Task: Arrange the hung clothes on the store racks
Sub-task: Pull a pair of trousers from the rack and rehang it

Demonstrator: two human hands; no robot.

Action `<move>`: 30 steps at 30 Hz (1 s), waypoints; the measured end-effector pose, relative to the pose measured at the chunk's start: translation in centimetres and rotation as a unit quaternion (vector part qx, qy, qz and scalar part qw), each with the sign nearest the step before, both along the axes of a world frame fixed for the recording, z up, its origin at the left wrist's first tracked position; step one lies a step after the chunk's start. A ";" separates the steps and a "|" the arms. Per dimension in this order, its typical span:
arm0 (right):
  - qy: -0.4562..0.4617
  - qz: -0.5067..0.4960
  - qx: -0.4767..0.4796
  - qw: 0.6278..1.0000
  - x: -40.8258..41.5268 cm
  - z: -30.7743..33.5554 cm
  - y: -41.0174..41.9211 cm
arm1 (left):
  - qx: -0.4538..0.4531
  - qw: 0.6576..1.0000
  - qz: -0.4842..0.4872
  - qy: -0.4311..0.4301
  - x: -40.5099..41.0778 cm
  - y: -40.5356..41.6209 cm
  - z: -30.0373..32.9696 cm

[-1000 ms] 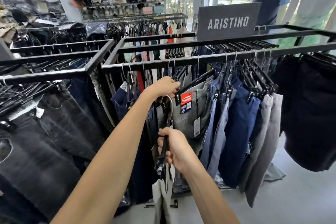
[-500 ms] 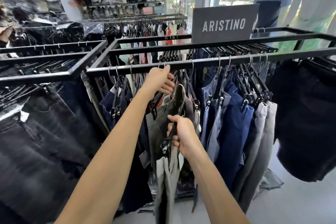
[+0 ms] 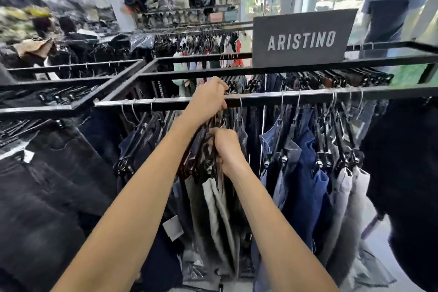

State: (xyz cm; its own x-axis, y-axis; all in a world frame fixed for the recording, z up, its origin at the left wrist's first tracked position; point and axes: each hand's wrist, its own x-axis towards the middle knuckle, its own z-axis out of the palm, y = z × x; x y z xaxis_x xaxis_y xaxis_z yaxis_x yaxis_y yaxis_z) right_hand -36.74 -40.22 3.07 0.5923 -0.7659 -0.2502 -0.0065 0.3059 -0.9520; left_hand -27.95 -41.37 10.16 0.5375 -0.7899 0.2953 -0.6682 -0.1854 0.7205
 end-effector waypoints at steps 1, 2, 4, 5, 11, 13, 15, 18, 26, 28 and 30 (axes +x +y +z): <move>0.003 0.001 -0.002 1.000 0.2 -0.1 -0.6 | -0.003 0.999 0.018 -0.049 -0.2 -0.2 -0.2; 0.008 0.002 -0.002 1.000 0.3 -0.1 -1.0 | -0.009 0.995 0.035 -0.097 -0.3 -0.4 -0.4; 0.028 0.005 -0.005 1.000 0.4 -0.3 -1.7 | -0.014 0.984 0.052 -0.168 -0.6 -0.8 -0.5; 0.032 0.007 -0.008 0.999 0.4 -0.5 -1.9 | -0.015 0.981 0.051 -0.184 -0.6 -0.9 -0.4; 0.019 -0.016 -0.022 0.999 1.3 0.1 -3.2 | 0.009 0.962 0.044 -0.268 0.9 -2.6 0.6; 0.035 -0.020 -0.028 0.999 1.8 0.0 -3.5 | 0.017 0.961 0.050 -0.271 1.9 -3.0 0.6; 0.053 -0.024 -0.033 0.998 2.2 -0.6 -3.7 | 0.045 0.966 0.039 -0.250 2.8 -3.1 0.1; 0.090 -0.020 -0.054 0.994 2.5 -1.5 -4.0 | 0.118 0.948 0.045 -0.292 3.6 -3.0 -1.4; 0.233 -0.021 -0.196 0.952 2.5 -3.1 -3.6 | 0.098 0.912 0.037 -0.397 3.3 -2.4 -2.2; 0.243 -0.025 -0.209 0.947 2.1 -3.0 -3.4 | 0.089 0.917 0.035 -0.388 3.3 -2.4 -2.4; 0.255 -0.017 -0.211 0.943 2.1 -2.8 -3.5 | 0.079 0.918 0.033 -0.388 3.3 -2.4 -2.5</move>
